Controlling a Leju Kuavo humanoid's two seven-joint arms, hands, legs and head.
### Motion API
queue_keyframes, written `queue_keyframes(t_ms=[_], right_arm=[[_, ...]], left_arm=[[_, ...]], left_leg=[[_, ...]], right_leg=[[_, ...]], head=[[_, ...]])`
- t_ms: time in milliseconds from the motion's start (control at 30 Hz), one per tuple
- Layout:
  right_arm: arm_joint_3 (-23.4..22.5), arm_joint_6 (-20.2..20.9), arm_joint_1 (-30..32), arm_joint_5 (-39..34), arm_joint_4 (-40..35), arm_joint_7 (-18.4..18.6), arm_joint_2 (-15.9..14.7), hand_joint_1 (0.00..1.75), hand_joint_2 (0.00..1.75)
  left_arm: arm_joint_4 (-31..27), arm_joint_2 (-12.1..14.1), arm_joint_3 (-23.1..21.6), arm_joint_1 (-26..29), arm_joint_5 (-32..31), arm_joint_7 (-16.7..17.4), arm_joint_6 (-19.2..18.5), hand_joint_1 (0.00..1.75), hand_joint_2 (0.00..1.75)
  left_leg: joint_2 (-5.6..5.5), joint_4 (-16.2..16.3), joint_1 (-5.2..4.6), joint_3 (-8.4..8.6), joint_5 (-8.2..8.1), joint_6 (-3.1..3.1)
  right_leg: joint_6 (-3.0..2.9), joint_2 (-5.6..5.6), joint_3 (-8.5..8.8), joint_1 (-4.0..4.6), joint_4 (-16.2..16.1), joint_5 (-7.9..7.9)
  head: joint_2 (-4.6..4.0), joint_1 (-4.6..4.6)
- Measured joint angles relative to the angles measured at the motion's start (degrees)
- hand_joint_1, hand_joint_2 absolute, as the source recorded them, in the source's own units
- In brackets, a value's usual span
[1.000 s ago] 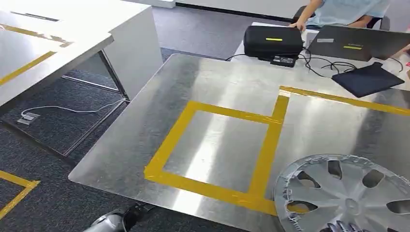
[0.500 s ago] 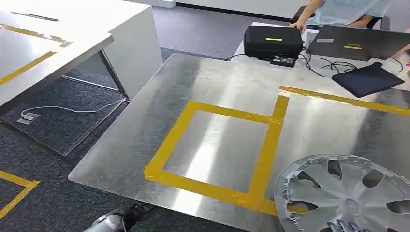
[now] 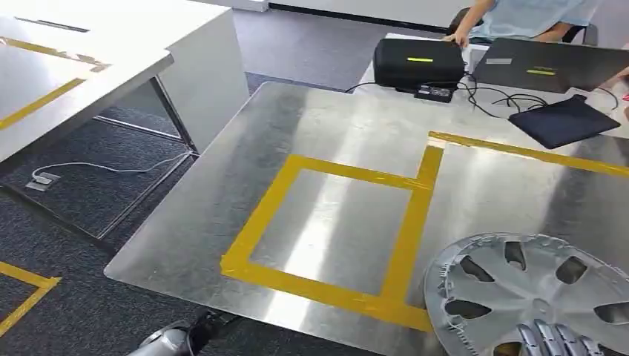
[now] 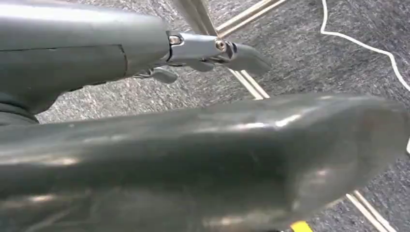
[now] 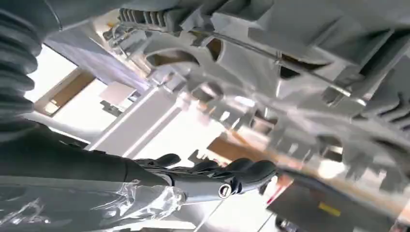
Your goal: Take the parts from the cabinet and place them on the table.
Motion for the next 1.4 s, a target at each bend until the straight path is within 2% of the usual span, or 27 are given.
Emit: queue_keyframes(t_ms=[67, 100, 200, 233, 267, 300, 333, 367, 400, 467, 500, 533, 567, 633, 667, 700, 800, 867, 967, 1000, 1067, 1133, 1167, 1200, 1333, 1367, 1400], right_arm=[[0.41, -3.28, -1.60, 0.16, -1.68, -0.67, 0.04, 0.00, 1.75], [0.94, -8.20, -2.99, 0.26, -2.32, -2.91, 1.38, 0.00, 1.75], [0.68, -29.45, -4.87, 0.33, -2.52, -18.81, 9.32, 0.00, 1.75], [0.85, -34.60, -5.15, 0.35, -2.54, -24.59, 12.18, 0.00, 1.75], [0.83, -36.46, -5.30, 0.31, -2.63, -26.71, 13.98, 0.00, 1.75], [0.83, -36.37, -5.32, 0.20, -2.65, -26.69, 15.13, 0.00, 1.75], [0.83, -36.48, -5.13, 0.13, -2.63, -26.81, 16.36, 0.00, 1.75], [0.83, -36.85, -5.01, 0.16, -2.61, -27.34, 17.57, 0.00, 1.75], [0.85, -37.23, -5.03, 0.16, -2.58, -27.78, 18.31, 0.00, 1.75], [0.98, -38.06, -4.98, 0.15, -2.45, -27.54, 19.80, 0.00, 1.75], [1.33, -38.65, -5.07, 0.15, -2.39, -26.74, 20.22, 0.00, 1.75], [1.86, -38.89, -5.16, 0.13, -2.32, -25.98, 20.46, 0.00, 1.75], [2.12, -39.04, -5.27, 0.16, -2.30, -25.06, 20.59, 0.00, 1.75], [3.12, -39.11, -5.66, 0.16, -2.30, -23.19, 20.59, 0.00, 1.75], [3.46, -39.13, -6.07, 0.15, -2.21, -22.86, 20.59, 0.00, 1.75], [3.74, -39.19, -6.02, 0.20, -2.19, -22.64, 20.61, 0.00, 1.75], [4.46, -39.24, -6.20, 0.22, -2.15, -22.40, 20.63, 0.00, 1.75], [4.81, -39.24, -6.31, 0.22, -2.17, -22.40, 20.68, 0.00, 1.75], [5.00, -39.24, -6.53, 0.26, -2.15, -22.40, 20.74, 0.00, 1.75], [5.14, -39.24, -6.58, 0.24, -2.13, -22.40, 20.74, 0.00, 1.75], [5.29, -39.24, -6.65, 0.26, -2.10, -22.40, 20.74, 0.00, 1.75], [5.33, -39.24, -6.74, 0.26, -2.10, -22.40, 20.74, 0.00, 1.75], [5.36, -39.22, -6.74, 0.26, -2.10, -22.40, 20.74, 0.00, 1.75], [5.36, -39.22, -6.71, 0.24, -2.10, -22.27, 20.74, 0.00, 1.75], [6.41, -39.33, -6.88, 0.26, -2.10, -20.15, 20.74, 0.00, 1.75], [6.80, -39.35, -6.96, 0.26, -2.10, -19.25, 20.74, 0.00, 1.75], [7.57, -39.46, -7.60, 0.24, -2.08, -17.65, 20.70, 0.00, 1.75]], left_arm=[[0.00, 0.00, 0.07, 0.09, 0.26, -0.37, 0.24, 0.00, 0.00], [0.00, 0.00, 0.13, 0.12, 0.44, -0.55, 0.26, 0.00, 0.00], [0.00, -0.11, 0.48, 0.24, 0.70, -0.81, 0.26, 0.00, 0.00], [0.00, -0.11, 0.53, 0.26, 0.81, -0.83, 0.26, 0.00, 0.00], [0.00, -0.15, 0.53, 0.26, 0.87, -0.85, 0.28, 0.00, 0.00], [-0.02, -0.24, 0.57, 0.24, 0.92, -0.85, 0.28, 0.00, 0.00], [-0.02, -0.42, 0.66, 0.27, 0.96, -0.85, 0.31, 0.00, 0.00], [-0.02, -0.42, 0.83, 0.50, 1.03, -0.89, 0.31, 0.00, 0.00], [-0.02, -0.39, 0.98, 0.63, 1.09, -1.05, 0.33, 0.00, 0.00], [-0.02, -0.28, 1.12, 0.77, 1.22, -1.20, 0.37, 0.00, 0.00], [-0.02, -0.17, 1.22, 0.80, 1.42, -1.31, 0.39, 0.00, 0.00], [-0.02, -0.17, 1.36, 0.83, 1.55, -1.35, 0.39, 0.00, 0.00], [-0.02, -0.20, 1.42, 0.90, 1.55, -1.38, 0.39, 0.00, 0.00], [-0.02, -0.15, 1.53, 0.99, 1.62, -1.38, 0.39, 0.00, 0.00], [-0.02, -0.04, 1.60, 0.98, 1.64, -1.38, 0.42, 0.00, 0.00], [-0.02, 0.02, 1.66, 1.07, 1.64, -1.35, 0.46, 0.00, 0.00], [-0.02, 0.15, 1.86, 1.22, 1.68, -1.38, 0.50, 0.00, 0.00], [0.00, 0.20, 1.92, 1.31, 1.68, -1.35, 0.50, 0.00, 0.00], [0.00, 0.37, 2.12, 1.34, 1.68, -1.33, 0.50, 0.00, 0.00], [-0.02, 0.37, 2.17, 1.34, 1.68, -1.38, 0.50, 0.00, 0.00], [-0.02, 0.35, 2.21, 1.28, 1.68, -1.42, 0.50, 0.00, 0.00], [-0.02, 0.35, 2.25, 1.13, 1.68, -1.53, 0.50, 0.00, 0.00], [-0.02, 0.28, 2.25, 1.08, 1.68, -1.53, 0.50, 0.00, 0.00], [-0.02, -0.07, 2.27, 0.82, 1.70, -1.64, 0.50, 0.00, 0.00], [-0.02, -0.04, 2.38, 0.58, 1.86, -1.84, 0.55, 0.00, 0.00], [-0.02, -0.07, 2.43, 0.39, 1.99, -1.90, 0.61, 0.00, 0.00], [-0.02, -0.11, 2.43, 0.20, 2.10, -1.99, 0.79, 0.00, 0.00]], left_leg=[[-0.01, 0.19, -0.15, -0.03, -0.03, 0.07], [0.00, 0.19, -0.15, -0.02, -0.03, 0.10], [-0.08, 0.22, -0.27, -0.03, -0.13, 0.36], [-0.08, 0.21, -0.42, 0.00, -0.16, 0.57], [0.06, 0.14, -0.49, 0.04, -0.11, 0.76], [0.34, -0.47, -0.30, 0.26, 0.17, 1.03], [1.00, -1.38, 0.14, 0.63, 0.67, 1.27], [1.29, -1.67, 0.11, 0.72, 0.71, 1.48], [1.63, -1.67, 0.11, 0.69, 0.72, 1.52], [2.53, -1.63, 0.03, 0.72, 0.58, 1.49], [2.92, -1.60, 0.04, 0.74, 0.51, 1.40], [3.20, -1.60, 0.09, 0.84, 0.39, 1.23], [3.35, -1.56, 0.19, 0.98, 0.25, 0.99], [3.42, -1.10, 0.53, 1.21, -0.20, 0.27], [3.43, -0.89, 0.40, 1.24, -0.38, -0.17], [3.36, -0.40, 0.20, 1.11, -0.59, -0.68], [3.37, -0.75, 0.46, 1.01, -0.13, -1.59], [3.54, 0.69, 0.60, 0.27, -1.77, -2.03], [3.53, 14.10, 0.48, -6.05, -8.43, -2.07], [3.53, 17.41, 0.46, -7.64, -9.21, -2.02], [3.53, 15.81, 0.49, -6.99, -6.62, -1.93], [3.55, 6.05, 0.59, -2.18, -1.15, -1.91], [3.57, 1.99, 0.74, -0.22, -0.21, -2.07], [3.33, 0.12, 0.46, 0.55, -1.01, -1.93], [3.37, 0.18, 0.41, 0.12, -0.48, -0.03], [3.45, 0.16, 0.46, 0.10, -0.35, 0.34], [3.45, 0.16, 0.45, 0.04, -0.27, 0.66]], right_leg=[[0.14, 0.03, -0.01, -0.17, -0.11, 0.09], [0.16, 0.11, -0.07, -0.22, -0.11, 0.10], [0.38, 0.01, -0.56, -0.35, -0.19, -0.03], [0.47, 0.07, -0.53, -0.50, -0.22, -0.04], [0.67, 0.30, -0.55, -0.58, -0.47, 0.10], [0.86, 0.63, -0.58, -0.48, -0.68, 0.20], [0.61, -0.74, -0.45, -0.39, -0.30, -0.24], [0.75, -4.11, -1.34, -0.11, 1.59, -1.69], [1.00, -5.93, -3.24, -0.16, 5.24, -3.87], [1.49, -7.00, -7.90, -0.41, 14.46, -7.78], [1.69, -7.06, -9.42, -0.47, 17.02, -8.13], [1.84, -7.07, -9.35, -0.58, 16.40, -6.88], [1.98, -7.10, -7.82, -0.75, 13.04, -4.47], [2.35, -7.31, -2.33, -1.15, 2.27, 0.85], [2.36, -7.27, -1.63, -0.86, 0.98, 0.30], [1.42, -6.89, -1.34, -0.84, 0.54, 0.78], [0.27, -6.83, -2.03, -0.49, 1.41, 0.83], [-0.63, -6.85, -2.01, -0.74, 1.13, 1.11], [-1.31, -6.95, -2.39, -0.52, 1.17, 1.19], [-1.33, -6.94, -2.41, -0.47, 1.17, 1.19], [-1.31, -6.87, -2.27, -0.55, 1.18, 1.18], [-0.98, -6.74, -1.94, -0.89, 1.20, 1.02], [-0.53, -6.68, -1.91, -0.76, 1.23, 0.93], [-0.06, -6.53, -2.24, -0.43, 1.76, 0.73], [1.36, -6.50, -2.00, -0.82, 0.61, 1.39], [1.49, -6.81, -2.68, -0.86, 1.51, 0.43], [1.56, -7.06, -3.79, -0.78, 4.38, -1.74]], head=[[0.00, 0.00], [0.00, -0.04], [0.00, -0.07], [0.00, -0.04], [0.00, -0.13], [0.00, -0.07], [0.00, -0.04], [0.00, 0.37], [0.00, 0.55], [0.00, 0.48], [0.00, 0.50], [0.00, 0.50], [0.00, 0.50], [0.00, 0.52], [0.00, 0.55], [-0.02, 0.59], [0.00, 0.28], [0.00, 0.07], [0.00, -0.35], [0.00, -0.37], [0.00, -0.37], [0.00, -0.37], [0.00, -0.42], [0.00, -0.68], [0.00, -0.33], [0.00, -0.20], [0.00, 0.04]])
